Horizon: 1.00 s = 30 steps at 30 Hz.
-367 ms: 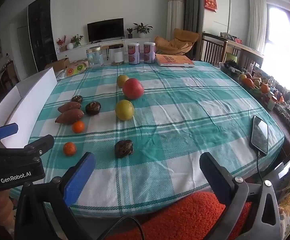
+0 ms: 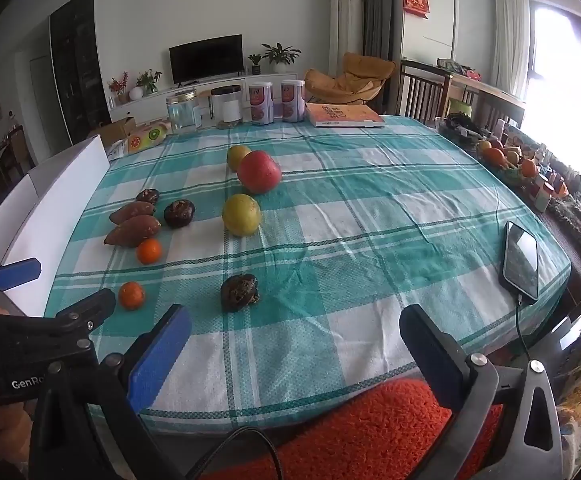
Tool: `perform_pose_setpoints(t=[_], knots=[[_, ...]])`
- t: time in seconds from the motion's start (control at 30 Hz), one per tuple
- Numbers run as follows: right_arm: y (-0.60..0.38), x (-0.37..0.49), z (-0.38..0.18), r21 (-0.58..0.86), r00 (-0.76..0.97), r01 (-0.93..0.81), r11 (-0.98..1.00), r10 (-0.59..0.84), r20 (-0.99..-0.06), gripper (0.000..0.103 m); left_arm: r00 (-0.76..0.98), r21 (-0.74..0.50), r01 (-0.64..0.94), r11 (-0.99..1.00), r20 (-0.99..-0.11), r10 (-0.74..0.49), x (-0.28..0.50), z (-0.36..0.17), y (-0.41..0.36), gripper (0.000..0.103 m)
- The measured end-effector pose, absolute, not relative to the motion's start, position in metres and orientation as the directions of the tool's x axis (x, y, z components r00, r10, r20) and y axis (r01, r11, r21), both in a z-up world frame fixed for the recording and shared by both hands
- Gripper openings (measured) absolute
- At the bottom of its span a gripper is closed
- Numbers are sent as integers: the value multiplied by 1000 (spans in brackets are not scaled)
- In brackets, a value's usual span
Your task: Organize fruits
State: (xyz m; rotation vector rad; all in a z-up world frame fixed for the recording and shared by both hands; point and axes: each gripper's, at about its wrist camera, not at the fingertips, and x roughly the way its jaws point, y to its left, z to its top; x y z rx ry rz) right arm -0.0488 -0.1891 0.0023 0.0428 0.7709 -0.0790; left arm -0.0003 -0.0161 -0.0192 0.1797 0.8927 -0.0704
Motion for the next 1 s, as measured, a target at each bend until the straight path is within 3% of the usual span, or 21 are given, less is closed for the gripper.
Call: perform_pose_setpoints(t=[1.0], knots=[[-195,-44,-10,17,687,121,992,-71,-723,103,597,157,144,977,-801,40,-4,-31,-18,102]])
